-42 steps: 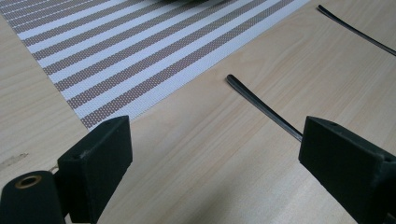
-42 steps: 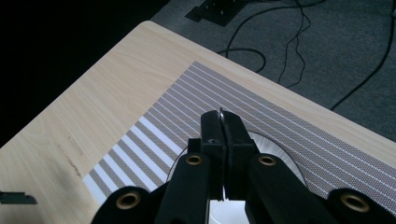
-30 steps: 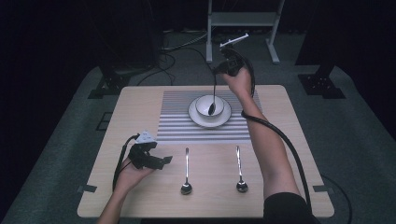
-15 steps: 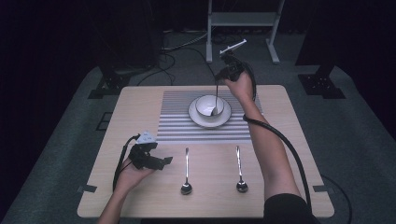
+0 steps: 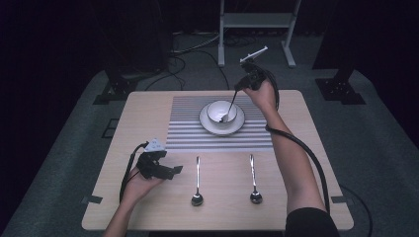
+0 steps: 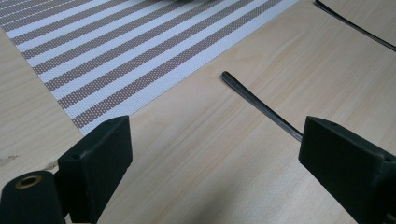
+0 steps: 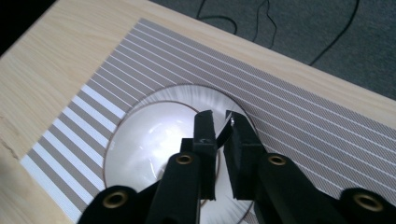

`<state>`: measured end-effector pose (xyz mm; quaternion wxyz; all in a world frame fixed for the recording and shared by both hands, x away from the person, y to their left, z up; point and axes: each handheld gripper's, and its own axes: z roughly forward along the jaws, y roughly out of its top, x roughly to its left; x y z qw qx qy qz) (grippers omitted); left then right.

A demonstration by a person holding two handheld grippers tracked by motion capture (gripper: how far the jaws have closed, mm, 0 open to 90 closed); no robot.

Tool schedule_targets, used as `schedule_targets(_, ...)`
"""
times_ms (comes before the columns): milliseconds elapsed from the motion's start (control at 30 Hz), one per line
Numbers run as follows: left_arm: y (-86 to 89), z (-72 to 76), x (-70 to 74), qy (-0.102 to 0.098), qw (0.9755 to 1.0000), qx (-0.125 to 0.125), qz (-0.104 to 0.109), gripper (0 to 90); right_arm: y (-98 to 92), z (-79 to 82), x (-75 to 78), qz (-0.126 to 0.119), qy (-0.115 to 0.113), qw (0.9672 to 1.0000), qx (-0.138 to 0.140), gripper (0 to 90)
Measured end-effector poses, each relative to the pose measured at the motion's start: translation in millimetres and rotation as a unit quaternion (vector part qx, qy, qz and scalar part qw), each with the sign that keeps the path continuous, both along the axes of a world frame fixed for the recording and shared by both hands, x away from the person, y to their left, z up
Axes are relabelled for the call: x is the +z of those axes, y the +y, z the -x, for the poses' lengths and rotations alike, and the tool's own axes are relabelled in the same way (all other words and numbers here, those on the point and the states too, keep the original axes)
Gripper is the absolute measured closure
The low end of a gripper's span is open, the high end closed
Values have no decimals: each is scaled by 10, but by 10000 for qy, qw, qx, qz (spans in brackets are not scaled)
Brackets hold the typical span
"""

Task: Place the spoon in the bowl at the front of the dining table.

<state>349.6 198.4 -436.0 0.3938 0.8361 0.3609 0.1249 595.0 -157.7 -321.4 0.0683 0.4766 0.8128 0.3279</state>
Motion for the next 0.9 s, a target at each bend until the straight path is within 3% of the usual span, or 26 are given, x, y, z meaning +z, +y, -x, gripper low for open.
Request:
schedule_targets(100,-13,-6,-8,14,10000,-7,-9,87,-26,-5,-25,132,46,9999,-26,803)
schedule_targets(600,-20,-17,-20,24,10000,-34,-71,87,-284,-27,-175,273,320,9987,-299,658)
schedule_targets(900,-27,-12,-20,18,10000,-36,-57,87,-370,10,-66,71,198,9992,-341,621)
